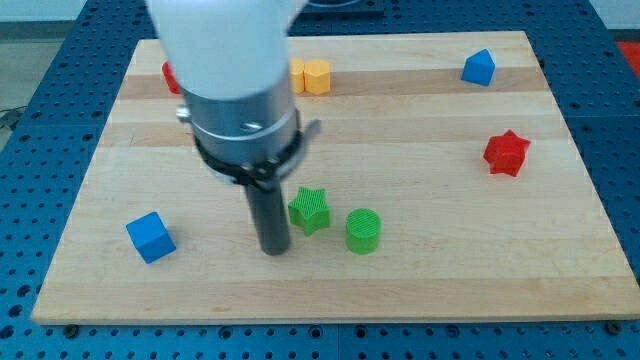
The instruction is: Push the green star into the green circle
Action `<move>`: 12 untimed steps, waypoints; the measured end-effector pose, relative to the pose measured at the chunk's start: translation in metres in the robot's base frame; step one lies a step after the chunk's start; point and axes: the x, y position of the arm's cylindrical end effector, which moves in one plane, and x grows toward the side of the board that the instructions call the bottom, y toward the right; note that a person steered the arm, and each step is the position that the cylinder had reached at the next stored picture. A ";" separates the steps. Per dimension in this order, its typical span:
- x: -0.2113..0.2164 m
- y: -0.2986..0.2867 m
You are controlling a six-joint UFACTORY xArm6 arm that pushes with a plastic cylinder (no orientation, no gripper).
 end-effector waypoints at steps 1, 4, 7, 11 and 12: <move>0.000 0.002; 0.000 -0.008; -0.061 -0.031; -0.055 0.022; -0.068 0.005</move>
